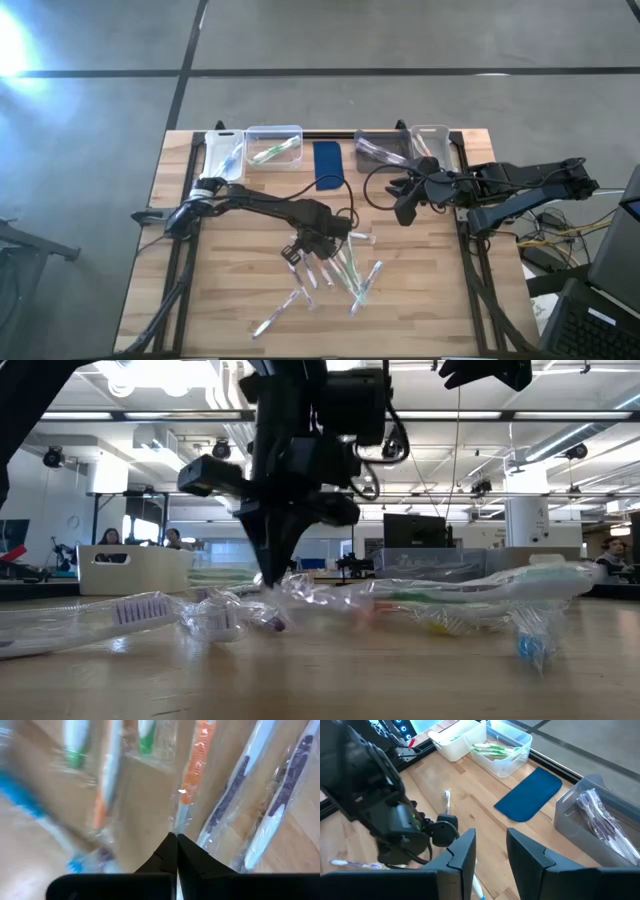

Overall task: Pick & Place Toothbrushes
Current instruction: Put the orange toothbrush into the gray bin

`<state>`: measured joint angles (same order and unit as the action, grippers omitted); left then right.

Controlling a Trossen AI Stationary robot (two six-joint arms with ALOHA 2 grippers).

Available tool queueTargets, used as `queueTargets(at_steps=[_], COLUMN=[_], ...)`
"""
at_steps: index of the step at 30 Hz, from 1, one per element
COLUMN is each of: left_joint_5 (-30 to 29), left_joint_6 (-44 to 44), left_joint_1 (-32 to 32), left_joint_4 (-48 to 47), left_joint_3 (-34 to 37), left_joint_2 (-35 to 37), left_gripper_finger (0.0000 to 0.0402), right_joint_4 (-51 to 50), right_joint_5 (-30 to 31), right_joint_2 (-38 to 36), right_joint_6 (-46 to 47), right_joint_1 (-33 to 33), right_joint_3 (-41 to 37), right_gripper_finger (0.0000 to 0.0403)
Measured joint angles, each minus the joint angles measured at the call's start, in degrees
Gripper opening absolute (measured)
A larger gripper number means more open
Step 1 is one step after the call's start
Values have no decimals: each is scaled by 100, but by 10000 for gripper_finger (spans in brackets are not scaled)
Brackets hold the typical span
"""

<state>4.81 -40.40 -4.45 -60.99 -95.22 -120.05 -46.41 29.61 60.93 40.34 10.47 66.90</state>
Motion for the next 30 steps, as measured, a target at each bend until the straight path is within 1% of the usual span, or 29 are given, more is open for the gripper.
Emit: queueTargets(at_steps=[5,9,11,14,16,19,21,23,26,30], left_joint_5=[-198,-257,-389,-568,-610,-730,-969,-1217,-1460,-1669], left_joint_6=[4,2,-9,-44,-21,-15,-19,-59,-159,-186], left_joint_1=[-31,-52,-76,-116,-135,-142,-140,-140,-140,-164], left_joint_4=[-103,-210,-208,-205,-210,-200,-157,-44,53,262], left_joint_3=[-281,-425,-437,-442,-435,-428,-428,-429,-487,-617], left_joint_2=[192,348,420,504,568,628,662,685,687,687], left_gripper_finger=[1,1,1,1,1,0,0,0,0,0], right_joint_4=[-1,-93,-279,-841,-1151,-1071,-721,-38,1445,3476], right_joint_5=[-52,-460,-724,-1294,-1484,-1588,-1735,-1938,-2203,-2394], right_joint_2=[0,-9,-39,-114,-186,-396,-531,-663,-833,-932], right_joint_6=[41,211,372,764,1080,1661,1898,2090,2213,2227], right_joint_1=[-1,1,3,46,154,339,394,418,419,416], right_joint_3=[-1,-1,-1,-38,-178,-622,-1022,-1526,-2276,-3208], right_gripper_finger=[117,129,135,143,148,156,162,168,177,187])
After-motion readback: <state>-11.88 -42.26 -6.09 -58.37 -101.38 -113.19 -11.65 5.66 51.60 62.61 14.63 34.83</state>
